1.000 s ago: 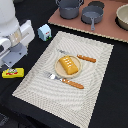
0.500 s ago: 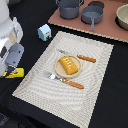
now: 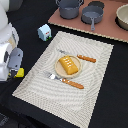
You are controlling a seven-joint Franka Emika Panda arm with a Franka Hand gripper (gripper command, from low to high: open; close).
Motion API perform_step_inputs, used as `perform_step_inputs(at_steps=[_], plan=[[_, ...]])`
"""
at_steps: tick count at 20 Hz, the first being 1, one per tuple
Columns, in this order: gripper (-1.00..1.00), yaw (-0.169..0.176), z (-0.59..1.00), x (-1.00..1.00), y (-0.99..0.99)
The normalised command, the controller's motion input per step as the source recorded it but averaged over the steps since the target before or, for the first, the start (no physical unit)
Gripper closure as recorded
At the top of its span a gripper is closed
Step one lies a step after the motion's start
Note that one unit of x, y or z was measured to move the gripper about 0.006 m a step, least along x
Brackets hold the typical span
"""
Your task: Place the bread, butter, and milk from the table onto the serving area.
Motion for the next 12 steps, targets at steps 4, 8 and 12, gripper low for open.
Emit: perform_step_inputs(at_steps=[4, 8, 12], plan=[[-1.0, 0.071, -0.4, -0.2, -0.05], [-1.0, 0.068, -0.34, -0.18, -0.04], [-1.0, 0.065, -0.27, -0.18, -0.02]])
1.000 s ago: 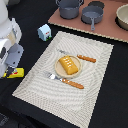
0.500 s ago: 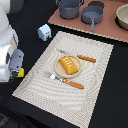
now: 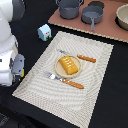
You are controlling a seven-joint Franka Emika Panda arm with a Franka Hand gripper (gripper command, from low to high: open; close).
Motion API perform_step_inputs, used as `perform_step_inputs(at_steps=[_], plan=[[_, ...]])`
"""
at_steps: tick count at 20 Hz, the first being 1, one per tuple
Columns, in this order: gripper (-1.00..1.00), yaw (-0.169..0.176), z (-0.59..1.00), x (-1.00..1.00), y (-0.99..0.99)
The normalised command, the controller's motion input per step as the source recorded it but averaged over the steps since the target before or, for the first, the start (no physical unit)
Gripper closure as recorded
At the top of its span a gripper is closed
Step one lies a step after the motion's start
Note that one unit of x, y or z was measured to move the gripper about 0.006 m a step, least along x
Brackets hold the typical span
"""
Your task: Place the bread, butter, and milk from the table onto the serving area.
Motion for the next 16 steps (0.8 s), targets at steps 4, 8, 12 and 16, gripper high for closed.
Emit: perform_step_inputs(at_steps=[4, 8, 12, 16], plan=[[1.0, 0.019, -0.03, -0.07, -0.01], [1.0, 0.0, 0.0, -0.02, 0.0], [1.0, 0.0, 0.0, 0.0, 0.0], [1.0, 0.004, 0.04, 0.07, -0.03]])
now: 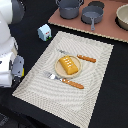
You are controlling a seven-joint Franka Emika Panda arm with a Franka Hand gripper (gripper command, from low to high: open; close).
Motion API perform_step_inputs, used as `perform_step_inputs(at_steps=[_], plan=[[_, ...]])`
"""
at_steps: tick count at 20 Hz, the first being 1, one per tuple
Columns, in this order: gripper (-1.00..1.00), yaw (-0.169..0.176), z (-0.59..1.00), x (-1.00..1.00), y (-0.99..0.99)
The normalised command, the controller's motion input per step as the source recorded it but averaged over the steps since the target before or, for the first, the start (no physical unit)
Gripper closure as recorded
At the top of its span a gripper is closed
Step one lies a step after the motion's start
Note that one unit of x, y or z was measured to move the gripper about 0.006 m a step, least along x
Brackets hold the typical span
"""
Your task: Place the bread, butter, and milk from the table onto the serving area.
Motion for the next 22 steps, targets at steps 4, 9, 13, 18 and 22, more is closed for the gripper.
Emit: perform_step_inputs(at_steps=[4, 9, 13, 18, 22], plan=[[1.0, -0.025, 0.76, 0.29, 0.0], [1.0, -0.082, 1.0, 0.54, 0.0], [1.0, -0.061, 1.0, 0.85, 0.02], [1.0, -0.019, 1.0, 0.98, 0.0], [1.0, 0.0, 0.99, 1.0, 0.0]])
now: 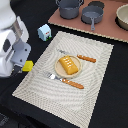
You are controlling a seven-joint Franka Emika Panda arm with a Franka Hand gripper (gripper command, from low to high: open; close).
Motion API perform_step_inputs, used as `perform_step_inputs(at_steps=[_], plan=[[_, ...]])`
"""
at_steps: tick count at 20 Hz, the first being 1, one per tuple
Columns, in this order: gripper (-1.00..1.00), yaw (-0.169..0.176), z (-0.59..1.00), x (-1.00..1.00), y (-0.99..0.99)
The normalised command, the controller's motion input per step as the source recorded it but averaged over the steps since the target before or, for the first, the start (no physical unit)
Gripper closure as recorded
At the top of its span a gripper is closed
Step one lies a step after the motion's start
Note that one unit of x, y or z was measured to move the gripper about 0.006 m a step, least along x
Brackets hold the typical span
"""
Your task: Place the bread, butter, and milk from the table onto the serving area.
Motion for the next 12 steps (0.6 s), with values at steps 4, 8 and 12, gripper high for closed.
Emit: perform_step_inputs(at_steps=[4, 8, 12], plan=[[1.0, 0.0, 0.85, 1.0, -0.07], [1.0, 0.0, 0.53, 1.0, -0.2], [1.0, -0.001, 0.13, 1.0, -0.3]])
